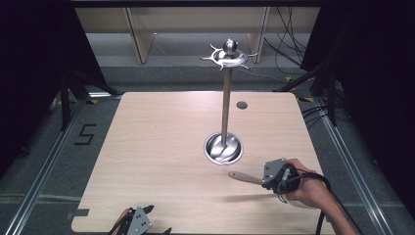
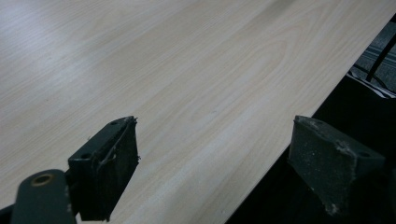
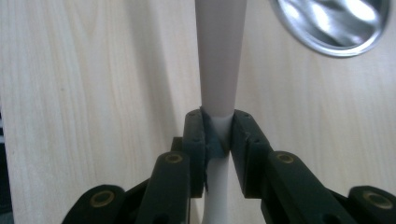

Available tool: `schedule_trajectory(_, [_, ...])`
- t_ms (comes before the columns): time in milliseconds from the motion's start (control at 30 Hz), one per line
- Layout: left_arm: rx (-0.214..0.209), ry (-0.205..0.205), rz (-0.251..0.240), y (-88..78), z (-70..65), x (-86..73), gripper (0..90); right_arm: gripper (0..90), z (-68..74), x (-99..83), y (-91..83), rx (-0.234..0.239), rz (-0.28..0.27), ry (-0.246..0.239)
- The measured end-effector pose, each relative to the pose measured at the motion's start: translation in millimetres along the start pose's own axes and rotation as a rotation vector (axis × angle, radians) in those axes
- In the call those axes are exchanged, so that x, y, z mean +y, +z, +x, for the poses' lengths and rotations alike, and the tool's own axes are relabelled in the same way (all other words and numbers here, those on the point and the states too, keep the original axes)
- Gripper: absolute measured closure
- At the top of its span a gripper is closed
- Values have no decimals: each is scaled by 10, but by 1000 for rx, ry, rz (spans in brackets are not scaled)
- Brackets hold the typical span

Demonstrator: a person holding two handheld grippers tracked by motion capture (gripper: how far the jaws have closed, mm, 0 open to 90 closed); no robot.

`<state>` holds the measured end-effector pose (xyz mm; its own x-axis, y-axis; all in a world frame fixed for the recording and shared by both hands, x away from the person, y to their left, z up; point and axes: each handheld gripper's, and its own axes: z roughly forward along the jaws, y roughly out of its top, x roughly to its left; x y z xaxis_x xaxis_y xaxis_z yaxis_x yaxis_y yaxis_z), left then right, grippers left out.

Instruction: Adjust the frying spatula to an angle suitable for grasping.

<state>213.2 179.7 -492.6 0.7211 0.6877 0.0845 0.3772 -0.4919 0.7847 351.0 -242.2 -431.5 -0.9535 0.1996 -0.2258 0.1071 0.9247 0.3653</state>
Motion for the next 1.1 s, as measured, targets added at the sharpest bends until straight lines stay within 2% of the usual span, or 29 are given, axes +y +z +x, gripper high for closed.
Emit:
schedule_trajectory(33, [-5,-1,5,-3,3,1,151,773,-10,-12,-44,-4,-11,19])
schedule_trajectory(67, [14,4,-6,7,1,-3,150,773,-30,-24,-71,-13,-31,16])
schedule_trajectory(100, [17,7,-9,11,4,-3,151,773,-29,-40,-105,-31,-39,53])
schedule_trajectory(133, [-5,2,4,-3,9,2,151,773,-54,-49,-126,-47,-64,33])
schedule_trajectory(200, [-3,6,3,-3,10,3,151,773,-68,-70,-191,-49,-90,72])
schedule_trajectory(367, [1,-2,-2,1,-1,0,151,773,-108,-130,-313,-76,-168,129])
schedule_trajectory(433, [17,8,-9,9,3,-2,151,773,-116,-149,-350,-100,-198,159])
schedule_trajectory(467, [1,2,4,-2,7,0,151,773,-128,-160,-368,-97,-213,170])
schedule_trajectory(533, [-4,28,2,-5,24,7,151,773,-156,-182,-395,-116,-255,181])
schedule_trajectory(567, [-7,-12,1,0,0,-1,151,773,-167,-186,-407,-119,-271,183])
schedule_trajectory(600, [-10,-12,1,3,-1,-3,151,773,-167,-189,-429,-106,-271,210])
schedule_trajectory(667, [14,27,-4,5,18,-2,151,773,-181,-191,-453,-115,-295,220])
schedule_trajectory(700, [-3,-2,3,2,6,-3,151,774,-202,-189,-456,-124,-312,204])
schedule_trajectory(733, [-9,-13,-1,2,-1,-2,151,773,-196,-189,-476,-120,-318,235])
schedule_trajectory(767, [-7,-9,2,-1,3,-3,151,774,-207,-189,-489,-123,-333,238])
schedule_trajectory(833, [-3,36,-3,-4,31,7,151,774,-226,-194,-527,-135,-364,253])
schedule_trajectory(867, [-7,-10,3,-3,5,-2,151,773,-238,-196,-546,-140,-379,253])
schedule_trajectory(900, [-7,15,1,-4,19,3,151,774,-240,-193,-570,-141,-394,261])
schedule_trajectory(933, [-8,-13,1,0,1,-3,151,774,-250,-189,-586,-143,-414,250])
schedule_trajectory(1100, [-8,-5,5,-3,2,0,150,774,-286,-173,-651,-143,-500,282])
